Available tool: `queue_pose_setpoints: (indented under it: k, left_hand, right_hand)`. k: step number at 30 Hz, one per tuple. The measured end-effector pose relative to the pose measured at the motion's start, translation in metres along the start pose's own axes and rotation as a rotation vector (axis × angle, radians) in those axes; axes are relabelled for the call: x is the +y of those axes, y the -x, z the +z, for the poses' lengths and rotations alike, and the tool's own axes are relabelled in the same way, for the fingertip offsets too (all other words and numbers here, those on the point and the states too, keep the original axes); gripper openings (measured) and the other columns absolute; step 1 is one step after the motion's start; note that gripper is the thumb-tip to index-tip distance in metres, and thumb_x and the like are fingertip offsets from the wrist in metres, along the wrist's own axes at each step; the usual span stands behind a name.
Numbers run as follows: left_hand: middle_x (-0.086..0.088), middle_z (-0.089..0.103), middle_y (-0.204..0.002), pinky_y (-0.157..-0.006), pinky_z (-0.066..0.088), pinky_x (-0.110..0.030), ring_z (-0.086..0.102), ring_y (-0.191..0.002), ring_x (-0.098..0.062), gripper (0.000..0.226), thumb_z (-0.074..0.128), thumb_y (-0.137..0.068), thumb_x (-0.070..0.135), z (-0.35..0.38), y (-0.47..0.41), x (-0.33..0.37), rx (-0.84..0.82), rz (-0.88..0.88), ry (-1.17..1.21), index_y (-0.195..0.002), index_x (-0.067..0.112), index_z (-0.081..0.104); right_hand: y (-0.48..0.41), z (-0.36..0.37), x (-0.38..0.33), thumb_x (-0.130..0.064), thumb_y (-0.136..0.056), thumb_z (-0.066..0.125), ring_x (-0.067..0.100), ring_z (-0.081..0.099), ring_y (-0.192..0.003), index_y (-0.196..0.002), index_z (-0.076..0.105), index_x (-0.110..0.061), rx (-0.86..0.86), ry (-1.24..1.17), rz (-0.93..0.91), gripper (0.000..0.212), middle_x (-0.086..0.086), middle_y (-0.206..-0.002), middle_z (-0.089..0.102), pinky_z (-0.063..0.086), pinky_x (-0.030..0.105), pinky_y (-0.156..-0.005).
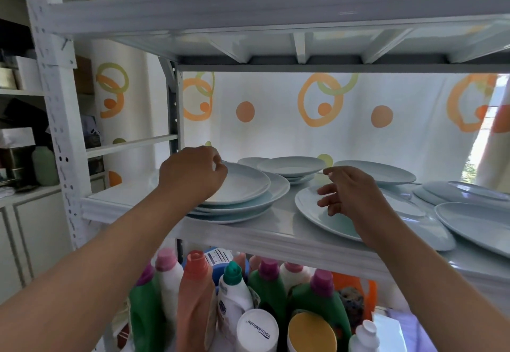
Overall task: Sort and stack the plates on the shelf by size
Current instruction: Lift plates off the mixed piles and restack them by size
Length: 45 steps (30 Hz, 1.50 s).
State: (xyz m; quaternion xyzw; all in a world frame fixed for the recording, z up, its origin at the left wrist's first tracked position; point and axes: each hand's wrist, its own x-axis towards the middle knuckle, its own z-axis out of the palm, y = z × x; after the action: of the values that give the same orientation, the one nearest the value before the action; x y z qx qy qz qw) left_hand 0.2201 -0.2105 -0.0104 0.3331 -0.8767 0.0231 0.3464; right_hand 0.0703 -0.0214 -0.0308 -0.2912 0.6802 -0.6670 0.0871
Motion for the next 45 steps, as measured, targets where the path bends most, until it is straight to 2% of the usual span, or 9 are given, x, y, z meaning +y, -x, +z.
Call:
queue_pose_setpoints:
  k: [5, 10, 15, 19, 22, 27, 31, 36, 45]
  left_hand:
    - [0.001, 0.069, -0.097, -0.069, 0.042, -0.028, 0.055, -0.079, -0.018, 0.028, 0.045, -0.09, 0.041, 0.015, 0.011, 0.06, -0.002, 0.143, 0.175, -0.109, 0.027, 0.061]
    - [0.001, 0.07, -0.095, -0.068, 0.041, -0.026, 0.058, -0.081, -0.017, 0.028, 0.047, -0.088, 0.039, 0.037, 0.019, 0.105, -0.041, 0.25, 0.271, -0.108, 0.026, 0.062]
    - [0.002, 0.071, -0.097, -0.071, 0.043, -0.028, 0.062, -0.088, -0.018, 0.03, 0.046, -0.089, 0.039, 0.062, 0.027, 0.141, -0.06, 0.282, 0.335, -0.113, 0.028, 0.061]
    - [0.004, 0.07, -0.092, -0.075, 0.05, -0.031, 0.063, -0.086, -0.018, 0.031, 0.046, -0.088, 0.039, 0.079, 0.028, 0.154, -0.089, 0.265, 0.353, -0.113, 0.03, 0.061]
    - [0.006, 0.07, -0.094, -0.072, 0.048, -0.029, 0.062, -0.087, -0.016, 0.029, 0.046, -0.087, 0.039, 0.086, 0.028, 0.158, -0.105, 0.257, 0.362, -0.111, 0.03, 0.062]
    - [0.01, 0.067, -0.086, -0.067, 0.043, -0.028, 0.06, -0.083, -0.014, 0.03, 0.046, -0.088, 0.039, 0.09, 0.029, 0.158, -0.094, 0.254, 0.394, -0.113, 0.031, 0.059]
    - [0.013, 0.062, -0.075, -0.068, 0.046, -0.029, 0.06, -0.081, -0.014, 0.029, 0.045, -0.087, 0.039, 0.089, 0.028, 0.155, -0.079, 0.222, 0.414, -0.111, 0.031, 0.059]
    - [0.013, 0.058, -0.075, -0.068, 0.047, -0.029, 0.057, -0.077, -0.014, 0.026, 0.044, -0.088, 0.04, 0.086, 0.026, 0.153, -0.089, 0.203, 0.413, -0.105, 0.029, 0.06]
    - [0.015, 0.052, -0.069, -0.064, 0.04, -0.029, 0.054, -0.074, -0.015, 0.022, 0.043, -0.089, 0.038, 0.082, 0.025, 0.145, -0.051, 0.168, 0.401, -0.102, 0.027, 0.057]
  right_hand:
    - [0.01, -0.031, 0.0, -0.015, -0.089, 0.051, 0.028, 0.067, -0.061, -0.102, 0.064, -0.018, 0.074, 0.287, -0.171, 0.019, -0.003, -0.082, 0.066, 0.05, 0.036, -0.059]
    - [0.019, -0.078, 0.002, -0.021, -0.082, 0.062, 0.009, 0.063, -0.074, -0.102, 0.064, -0.027, 0.227, 0.633, -0.371, 0.021, -0.007, -0.095, 0.065, 0.044, 0.024, -0.068]
    - [0.028, -0.117, 0.019, -0.028, -0.079, 0.069, -0.004, 0.049, -0.075, -0.11, 0.063, -0.023, 0.193, 0.88, -0.412, 0.032, -0.005, -0.099, 0.058, 0.035, 0.0, -0.063]
    - [0.035, -0.13, 0.032, -0.049, -0.071, 0.073, -0.004, 0.045, -0.08, -0.126, 0.054, -0.03, 0.071, 1.003, -0.388, 0.061, -0.011, -0.108, 0.045, 0.034, 0.008, -0.071]
    - [0.04, -0.133, 0.037, -0.055, -0.07, 0.072, 0.008, 0.049, -0.104, -0.138, 0.041, -0.035, -0.062, 1.099, -0.321, 0.078, -0.013, -0.122, 0.032, 0.04, 0.019, -0.09]
    - [0.039, -0.134, 0.038, -0.044, -0.081, 0.067, 0.015, 0.045, -0.124, -0.145, 0.031, -0.032, -0.139, 1.221, -0.265, 0.074, -0.005, -0.149, 0.023, 0.038, 0.025, -0.102]
    - [0.036, -0.133, 0.036, -0.033, -0.085, 0.065, 0.013, 0.046, -0.121, -0.144, 0.036, -0.024, -0.18, 1.174, -0.282, 0.066, -0.003, -0.143, 0.039, 0.036, 0.022, -0.102]
    - [0.036, -0.135, 0.036, -0.018, -0.088, 0.055, 0.014, 0.058, -0.094, -0.125, 0.055, -0.016, -0.12, 1.216, -0.392, 0.037, 0.002, -0.117, 0.063, 0.044, 0.023, -0.085]
    - [0.033, -0.124, 0.046, -0.025, -0.085, 0.052, 0.02, 0.054, -0.08, -0.103, 0.06, -0.013, 0.149, 1.276, -0.496, 0.024, 0.004, -0.096, 0.068, 0.033, 0.028, -0.066]
